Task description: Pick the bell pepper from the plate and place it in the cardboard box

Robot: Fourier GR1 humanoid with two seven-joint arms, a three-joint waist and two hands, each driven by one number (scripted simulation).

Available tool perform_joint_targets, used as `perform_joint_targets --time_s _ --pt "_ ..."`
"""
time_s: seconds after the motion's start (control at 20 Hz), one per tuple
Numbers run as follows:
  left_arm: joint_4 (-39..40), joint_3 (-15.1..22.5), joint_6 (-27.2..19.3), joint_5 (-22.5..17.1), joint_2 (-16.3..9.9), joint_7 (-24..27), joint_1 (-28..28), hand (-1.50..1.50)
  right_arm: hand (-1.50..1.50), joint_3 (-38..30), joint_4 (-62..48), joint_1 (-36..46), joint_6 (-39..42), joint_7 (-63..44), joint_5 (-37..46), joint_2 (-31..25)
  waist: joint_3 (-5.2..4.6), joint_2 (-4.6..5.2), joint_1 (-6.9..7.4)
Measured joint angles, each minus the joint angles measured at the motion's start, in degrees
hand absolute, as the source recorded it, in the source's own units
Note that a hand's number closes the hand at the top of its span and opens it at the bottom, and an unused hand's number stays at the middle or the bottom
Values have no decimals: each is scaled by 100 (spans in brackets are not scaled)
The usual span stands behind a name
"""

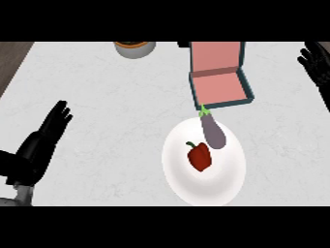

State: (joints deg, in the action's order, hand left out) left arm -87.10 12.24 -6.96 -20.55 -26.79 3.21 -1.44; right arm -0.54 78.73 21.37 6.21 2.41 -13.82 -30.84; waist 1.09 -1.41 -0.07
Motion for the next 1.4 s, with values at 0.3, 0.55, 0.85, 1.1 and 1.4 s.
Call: perform_joint_targets --time_s 0.3,0.55,0.85,1.1,1.4 --pt "-209 1 100 590 -391 97 -607 0 -150 -71 904 421 233 9 -270 -18 -84 78 -79" --pt "-184 147 317 913 -443 124 -1006 0 -150 411 1287 151 268 332 791 -338 -106 117 -71" --pt "-105 242 418 1149 -321 227 -1109 0 -150 920 1353 -188 319 1532 1971 -522 -106 143 -13" --pt "55 258 424 1302 -162 276 -1211 0 -150 1510 1752 -165 405 1440 2929 -690 -112 138 -5" --pt "45 198 526 1342 -174 280 -1226 0 -150 2373 2279 195 1117 399 3906 -964 -120 124 29"
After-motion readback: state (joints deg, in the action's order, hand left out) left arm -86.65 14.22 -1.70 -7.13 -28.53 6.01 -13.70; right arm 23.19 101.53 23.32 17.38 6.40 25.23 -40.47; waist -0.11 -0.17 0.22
